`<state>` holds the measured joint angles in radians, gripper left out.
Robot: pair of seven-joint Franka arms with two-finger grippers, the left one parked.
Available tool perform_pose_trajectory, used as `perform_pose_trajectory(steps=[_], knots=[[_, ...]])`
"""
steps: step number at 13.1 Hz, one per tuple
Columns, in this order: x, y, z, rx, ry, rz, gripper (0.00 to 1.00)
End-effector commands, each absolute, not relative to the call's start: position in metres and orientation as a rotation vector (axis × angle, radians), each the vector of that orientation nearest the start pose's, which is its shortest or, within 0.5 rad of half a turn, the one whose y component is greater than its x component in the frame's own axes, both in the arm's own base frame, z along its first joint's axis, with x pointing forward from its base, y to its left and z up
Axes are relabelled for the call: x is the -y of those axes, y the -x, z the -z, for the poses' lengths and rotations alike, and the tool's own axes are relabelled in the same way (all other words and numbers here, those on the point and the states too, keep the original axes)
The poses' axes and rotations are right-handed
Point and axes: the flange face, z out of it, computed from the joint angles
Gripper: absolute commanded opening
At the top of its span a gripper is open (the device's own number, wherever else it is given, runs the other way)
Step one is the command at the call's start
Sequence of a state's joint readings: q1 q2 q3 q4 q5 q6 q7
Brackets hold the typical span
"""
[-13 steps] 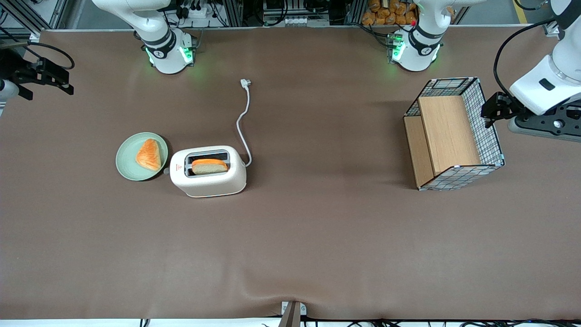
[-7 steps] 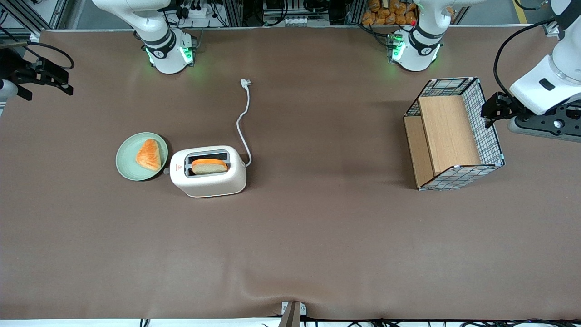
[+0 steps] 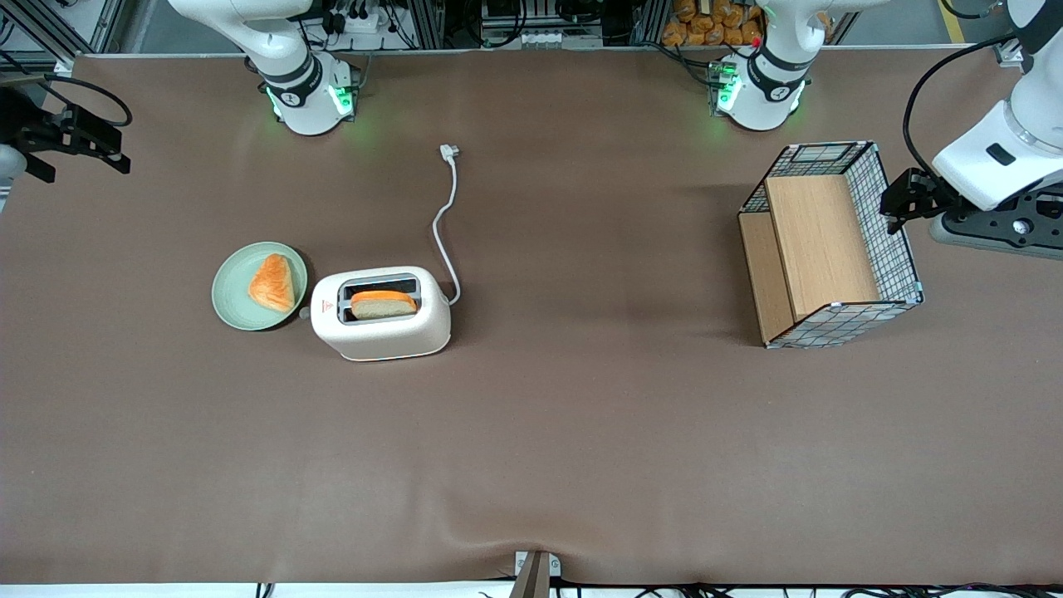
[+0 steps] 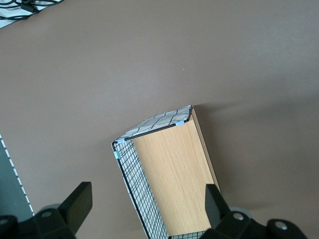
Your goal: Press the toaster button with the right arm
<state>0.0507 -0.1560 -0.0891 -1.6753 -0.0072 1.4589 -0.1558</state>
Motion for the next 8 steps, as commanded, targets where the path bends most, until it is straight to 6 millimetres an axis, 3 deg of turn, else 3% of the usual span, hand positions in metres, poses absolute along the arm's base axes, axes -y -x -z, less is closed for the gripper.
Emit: perform_pose_trajectory(steps=[1,4,8], knots=[[0.030,-0.485,-0.662,0.160,3.156,-0.041,1.00],[0.029,-0.489,-0.676,0.142,3.150,0.002,1.00],[0.029,-0.489,-0.676,0.145,3.149,-0.002,1.00]])
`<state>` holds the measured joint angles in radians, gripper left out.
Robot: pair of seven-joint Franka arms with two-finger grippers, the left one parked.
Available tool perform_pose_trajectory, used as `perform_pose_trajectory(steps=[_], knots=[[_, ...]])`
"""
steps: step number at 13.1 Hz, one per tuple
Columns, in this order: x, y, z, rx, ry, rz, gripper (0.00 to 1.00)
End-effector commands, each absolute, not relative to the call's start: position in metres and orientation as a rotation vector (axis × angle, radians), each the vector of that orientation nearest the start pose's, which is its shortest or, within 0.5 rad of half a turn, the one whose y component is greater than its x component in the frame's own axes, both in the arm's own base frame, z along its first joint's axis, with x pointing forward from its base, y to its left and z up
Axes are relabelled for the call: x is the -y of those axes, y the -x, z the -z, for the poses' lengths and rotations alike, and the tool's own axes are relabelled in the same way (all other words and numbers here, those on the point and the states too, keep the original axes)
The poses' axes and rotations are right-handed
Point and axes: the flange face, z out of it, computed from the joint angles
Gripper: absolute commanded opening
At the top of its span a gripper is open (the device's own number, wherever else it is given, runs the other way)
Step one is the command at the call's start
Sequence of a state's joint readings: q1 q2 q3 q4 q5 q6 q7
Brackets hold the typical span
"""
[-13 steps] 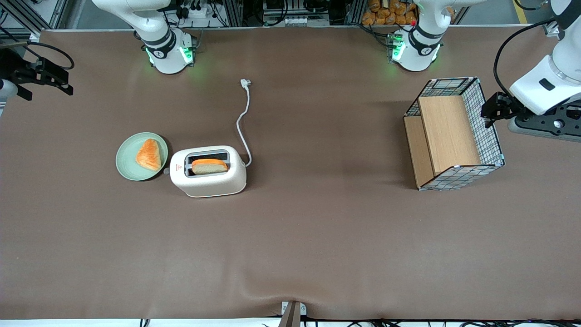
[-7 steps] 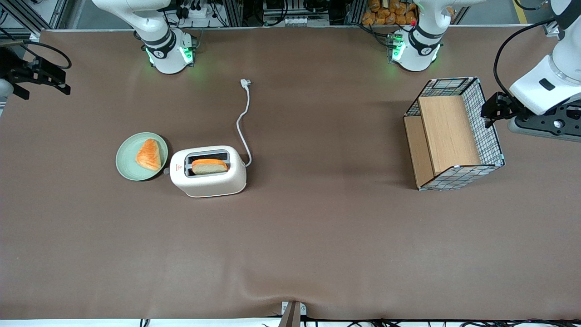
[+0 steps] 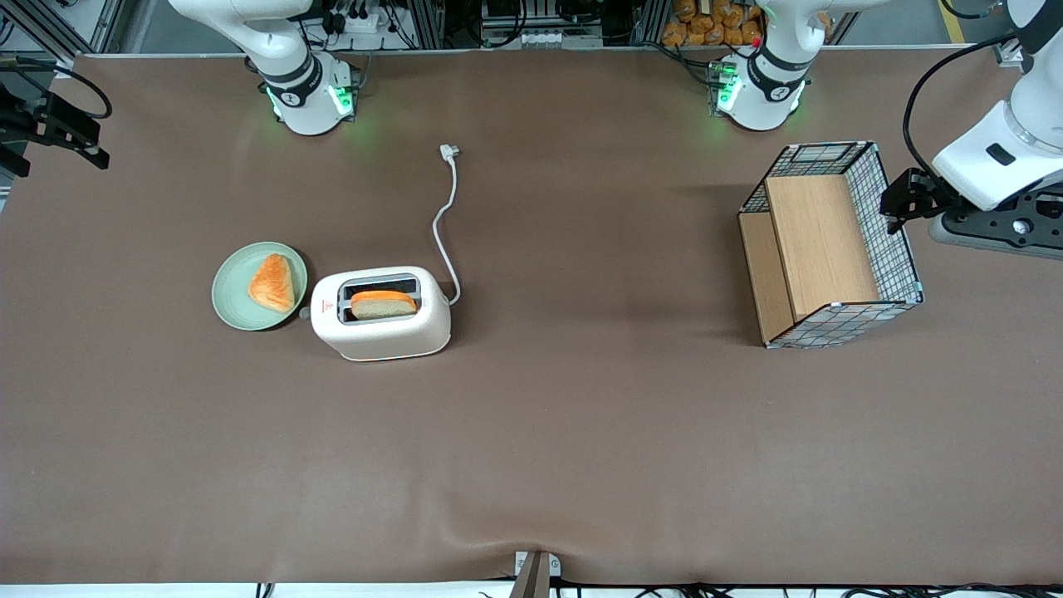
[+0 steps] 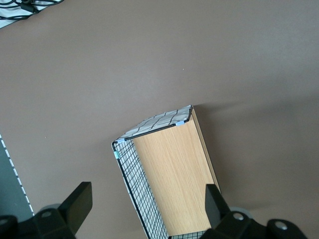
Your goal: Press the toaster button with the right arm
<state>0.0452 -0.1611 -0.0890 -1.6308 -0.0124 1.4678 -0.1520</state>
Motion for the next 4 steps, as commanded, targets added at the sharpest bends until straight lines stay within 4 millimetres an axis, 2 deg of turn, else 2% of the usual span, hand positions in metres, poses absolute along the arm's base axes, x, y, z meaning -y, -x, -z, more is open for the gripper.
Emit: perform_pose_trajectory(steps=[1,4], knots=[[0.0284,-0.4884,-0.6751,0.145,3.147,-0.007,1.00],[0.0250,-0.4876,-0.6742,0.147,3.152,-0.027,1.00]])
